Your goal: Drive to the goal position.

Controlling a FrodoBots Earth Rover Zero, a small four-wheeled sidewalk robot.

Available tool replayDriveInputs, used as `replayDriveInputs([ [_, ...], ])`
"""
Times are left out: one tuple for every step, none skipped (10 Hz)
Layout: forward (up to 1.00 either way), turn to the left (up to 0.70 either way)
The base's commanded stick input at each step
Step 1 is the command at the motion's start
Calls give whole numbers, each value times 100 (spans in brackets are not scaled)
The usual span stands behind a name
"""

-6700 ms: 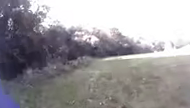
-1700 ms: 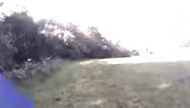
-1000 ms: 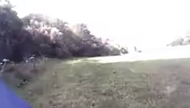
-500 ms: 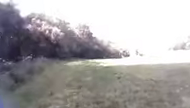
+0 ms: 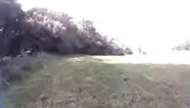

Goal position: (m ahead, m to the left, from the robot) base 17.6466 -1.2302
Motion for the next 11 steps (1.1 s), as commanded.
replayDriveInputs([
  [70, 31],
  [70, 0],
  [70, 0],
  [70, 0],
  [70, 0],
  [70, 0],
  [70, 0],
  [70, 0],
  [70, 0],
  [70, 0],
  [70, 0],
])
